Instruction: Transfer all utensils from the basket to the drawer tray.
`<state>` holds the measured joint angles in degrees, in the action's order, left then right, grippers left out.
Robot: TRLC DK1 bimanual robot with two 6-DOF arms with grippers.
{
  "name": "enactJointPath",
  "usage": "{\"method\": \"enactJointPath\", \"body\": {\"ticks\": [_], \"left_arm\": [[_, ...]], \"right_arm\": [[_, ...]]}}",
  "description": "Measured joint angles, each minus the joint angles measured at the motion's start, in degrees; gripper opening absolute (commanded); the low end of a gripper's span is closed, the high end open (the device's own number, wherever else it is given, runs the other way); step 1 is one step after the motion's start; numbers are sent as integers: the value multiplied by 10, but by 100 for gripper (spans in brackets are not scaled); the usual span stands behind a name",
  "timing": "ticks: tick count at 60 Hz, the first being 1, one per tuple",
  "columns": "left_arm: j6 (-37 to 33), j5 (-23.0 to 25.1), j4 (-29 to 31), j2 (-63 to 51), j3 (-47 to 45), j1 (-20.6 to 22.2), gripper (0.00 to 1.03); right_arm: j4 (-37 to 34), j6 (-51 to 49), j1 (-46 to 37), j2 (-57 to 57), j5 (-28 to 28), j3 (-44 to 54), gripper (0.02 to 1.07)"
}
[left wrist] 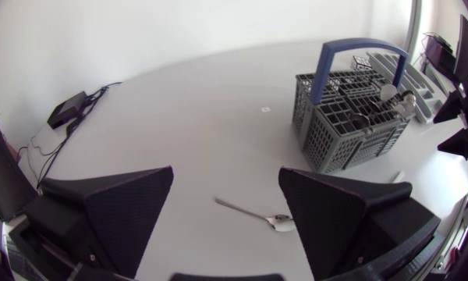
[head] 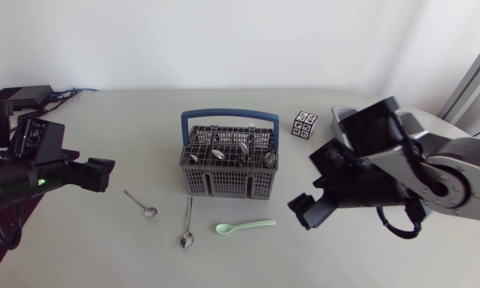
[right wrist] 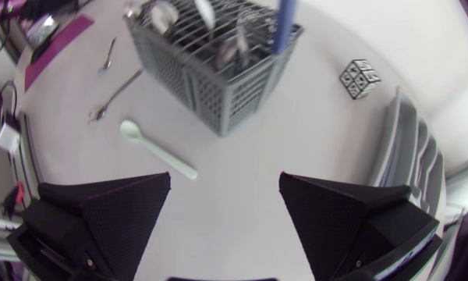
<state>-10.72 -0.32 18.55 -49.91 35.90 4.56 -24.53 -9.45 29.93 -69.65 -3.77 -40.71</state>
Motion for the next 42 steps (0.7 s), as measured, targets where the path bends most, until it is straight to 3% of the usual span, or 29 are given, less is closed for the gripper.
{"method": "enactJointPath", "body": {"ticks": [9,19,42], "left_arm": [[-60,62,23,-17,1,1,96],[-136,90,25,-19,1,1,96],[-362,103,51,-25,-16,1,96]], "right_arm": [[-45,-108,43,-103,-6,-38,102],[-50,-178,104,-116,-1,-41,102],[-113,-242,151,-243,-4,-159,102]]}}
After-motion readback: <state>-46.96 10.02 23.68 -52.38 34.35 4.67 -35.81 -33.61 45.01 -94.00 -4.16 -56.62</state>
